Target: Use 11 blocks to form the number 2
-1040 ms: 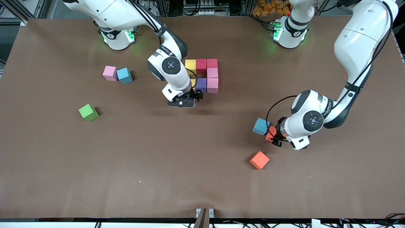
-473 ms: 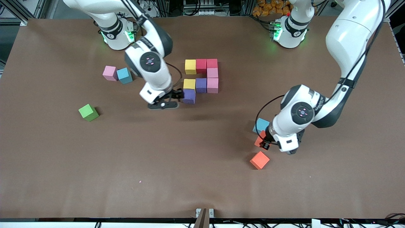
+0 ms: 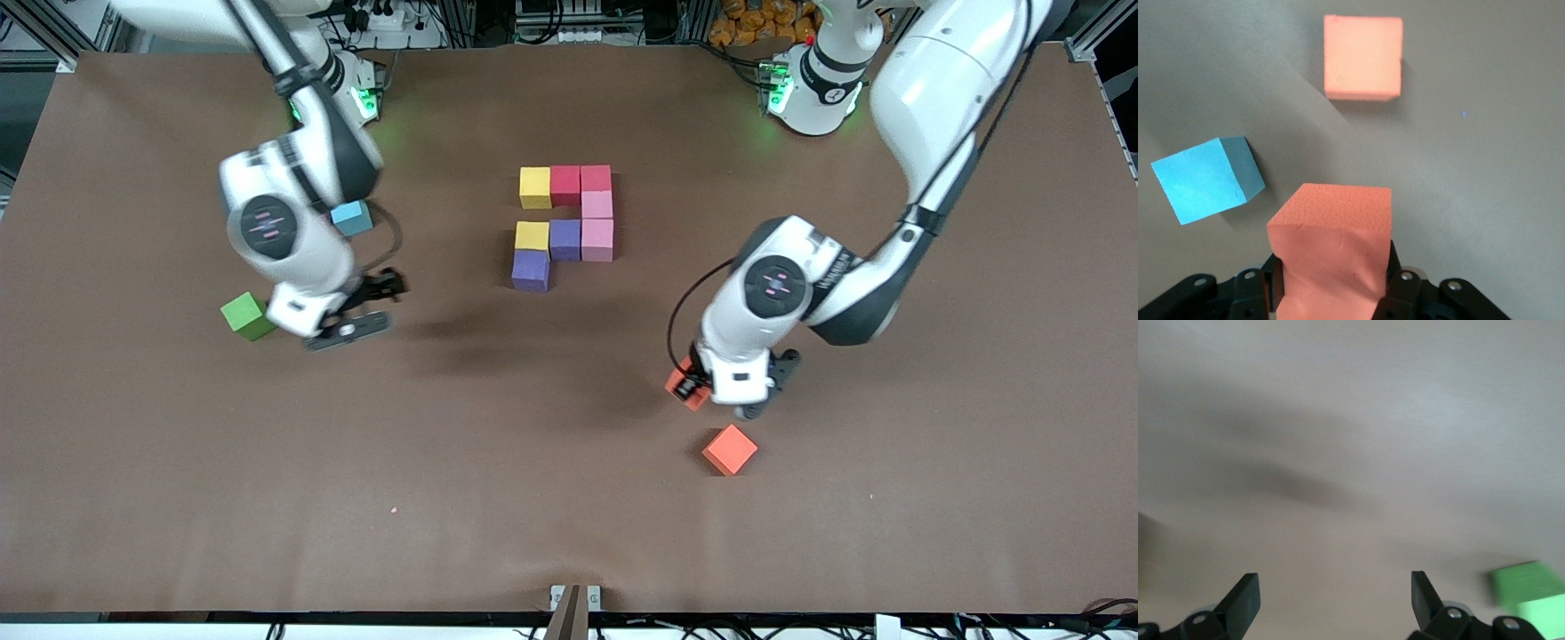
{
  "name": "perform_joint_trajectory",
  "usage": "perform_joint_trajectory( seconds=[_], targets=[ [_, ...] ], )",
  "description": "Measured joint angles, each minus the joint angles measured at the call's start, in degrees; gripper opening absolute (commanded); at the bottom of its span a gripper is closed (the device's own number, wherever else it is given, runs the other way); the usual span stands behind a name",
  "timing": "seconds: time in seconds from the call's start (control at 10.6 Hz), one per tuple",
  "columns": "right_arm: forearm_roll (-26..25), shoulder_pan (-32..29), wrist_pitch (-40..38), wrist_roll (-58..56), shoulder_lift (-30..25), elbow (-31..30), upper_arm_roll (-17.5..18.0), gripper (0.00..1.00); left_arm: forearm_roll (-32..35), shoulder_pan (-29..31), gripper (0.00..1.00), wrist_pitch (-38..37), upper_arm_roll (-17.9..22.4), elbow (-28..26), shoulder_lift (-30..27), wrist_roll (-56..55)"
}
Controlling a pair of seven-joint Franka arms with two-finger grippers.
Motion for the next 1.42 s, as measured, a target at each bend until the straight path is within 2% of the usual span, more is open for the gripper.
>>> perform_joint_trajectory(
  seconds=[0.28, 0.57, 0.85, 1.23, 1.42],
  targets=[
    [0.0, -11.0, 4.5, -18.7, 0.1, -3.9, -0.3, 1.00, 1.5, -4.7, 0.45, -2.2, 0.3, 0.9, 0.1, 6.7],
    [-1.1, -16.7, 9.8, -28.5, 0.6, -6.0, -0.5, 1.00, 1.5, -9.0, 0.41, -2.3, 0.5, 4.0, 1.1, 15.8],
    [-3.7, -22.7, 14.8, -34.3, 3.8, -6.4, -0.6, 1.00, 1.5, -13.0, 0.41, -2.4, 1.7, 6.1, 3.1, 23.1],
    [-3.7, -25.1, 16.0, -35.0, 7.1, -6.6, -0.6, 1.00, -0.1, -15.9, 0.39, -2.4, 2.2, 10.1, 5.7, 29.9],
    [-3.7, -25.4, 15.9, -35.0, 7.3, -7.0, -0.6, 1.00, -0.9, -20.3, 0.35, -2.5, 6.3, 13.6, 7.9, 30.7]
  ],
)
